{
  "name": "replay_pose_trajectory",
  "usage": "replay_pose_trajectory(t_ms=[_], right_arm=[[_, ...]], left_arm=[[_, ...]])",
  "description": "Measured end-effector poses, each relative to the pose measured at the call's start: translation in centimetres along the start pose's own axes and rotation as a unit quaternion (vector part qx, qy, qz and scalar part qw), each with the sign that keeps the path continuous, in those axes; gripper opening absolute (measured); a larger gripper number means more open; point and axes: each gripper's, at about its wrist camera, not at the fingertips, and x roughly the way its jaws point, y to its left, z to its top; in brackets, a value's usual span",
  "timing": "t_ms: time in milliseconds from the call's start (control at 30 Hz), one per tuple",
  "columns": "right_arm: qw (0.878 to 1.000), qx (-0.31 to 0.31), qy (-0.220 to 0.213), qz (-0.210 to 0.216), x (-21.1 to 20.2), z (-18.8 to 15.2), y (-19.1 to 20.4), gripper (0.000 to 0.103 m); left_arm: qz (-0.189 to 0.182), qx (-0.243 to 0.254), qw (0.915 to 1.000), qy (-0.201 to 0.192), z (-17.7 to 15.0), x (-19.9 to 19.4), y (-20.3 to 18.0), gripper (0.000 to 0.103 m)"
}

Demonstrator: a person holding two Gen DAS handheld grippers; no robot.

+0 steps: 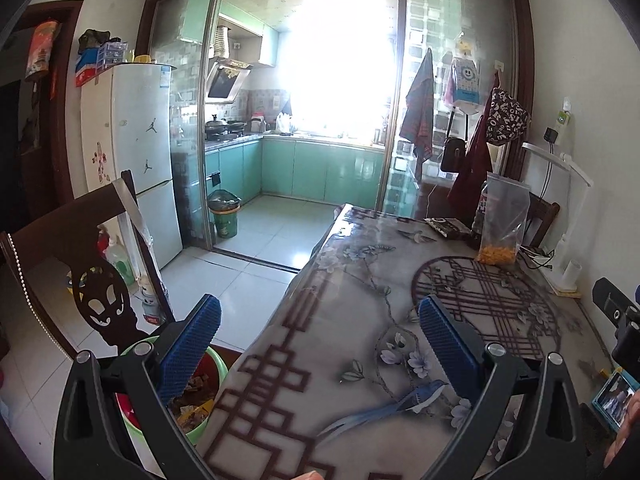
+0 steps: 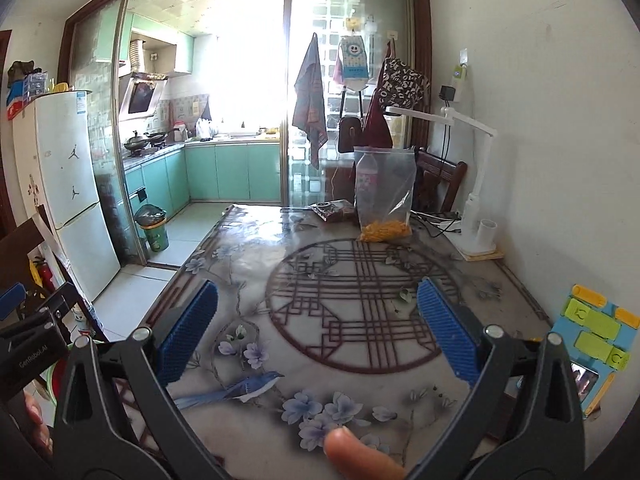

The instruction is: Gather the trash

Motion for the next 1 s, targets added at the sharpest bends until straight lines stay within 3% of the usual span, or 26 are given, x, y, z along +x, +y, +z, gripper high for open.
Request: replay_pose_trajectory(t_ms=[1000], right_arm=[[1.0,-0.011,0.01,0.001,0.41,-0.31,0.58,0.098]], left_arm=[[0.005,0.002,1.0,0.005,-0.22,0.08,0.37,0.095]])
